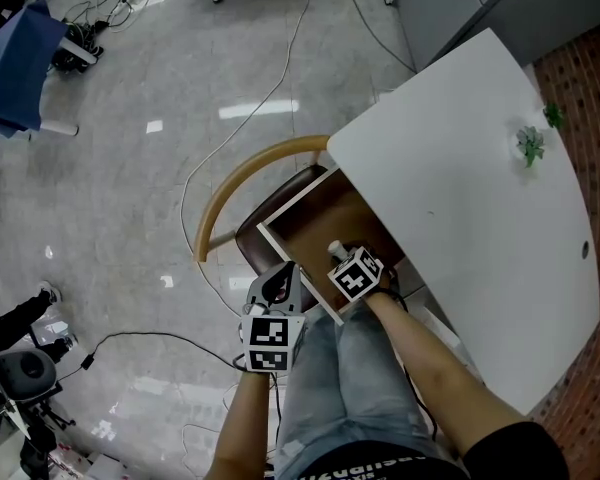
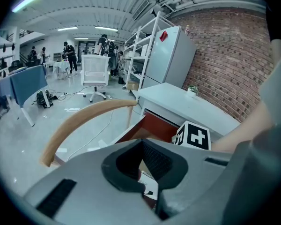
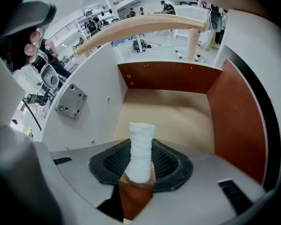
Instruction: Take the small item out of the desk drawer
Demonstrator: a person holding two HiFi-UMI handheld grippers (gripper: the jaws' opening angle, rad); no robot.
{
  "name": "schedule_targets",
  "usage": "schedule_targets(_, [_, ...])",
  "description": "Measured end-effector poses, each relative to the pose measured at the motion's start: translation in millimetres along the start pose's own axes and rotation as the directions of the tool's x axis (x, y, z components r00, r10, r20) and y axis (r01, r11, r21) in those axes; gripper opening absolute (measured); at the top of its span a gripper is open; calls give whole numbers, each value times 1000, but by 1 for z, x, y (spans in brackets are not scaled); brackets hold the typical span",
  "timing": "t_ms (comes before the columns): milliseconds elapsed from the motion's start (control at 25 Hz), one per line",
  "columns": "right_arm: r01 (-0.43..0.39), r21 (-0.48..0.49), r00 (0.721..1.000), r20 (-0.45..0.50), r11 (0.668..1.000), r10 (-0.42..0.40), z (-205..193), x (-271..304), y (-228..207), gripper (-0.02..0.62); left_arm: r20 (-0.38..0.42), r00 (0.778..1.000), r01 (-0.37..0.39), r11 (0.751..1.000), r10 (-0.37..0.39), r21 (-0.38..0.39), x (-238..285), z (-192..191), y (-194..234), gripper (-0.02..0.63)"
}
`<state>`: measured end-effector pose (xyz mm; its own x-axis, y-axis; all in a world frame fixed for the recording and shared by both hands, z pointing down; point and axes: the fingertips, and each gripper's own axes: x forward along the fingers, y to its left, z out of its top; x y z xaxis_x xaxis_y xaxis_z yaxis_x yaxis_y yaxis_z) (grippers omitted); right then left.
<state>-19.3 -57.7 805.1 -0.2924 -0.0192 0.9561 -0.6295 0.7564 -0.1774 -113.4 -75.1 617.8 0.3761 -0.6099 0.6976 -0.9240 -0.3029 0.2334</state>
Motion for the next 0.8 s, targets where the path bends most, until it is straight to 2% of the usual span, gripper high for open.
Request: schedule_targets(800, [-31, 96, 991, 134, 995, 18, 16, -49, 15, 127, 7, 1000, 4, 1000, -5, 14, -10, 9, -13, -3])
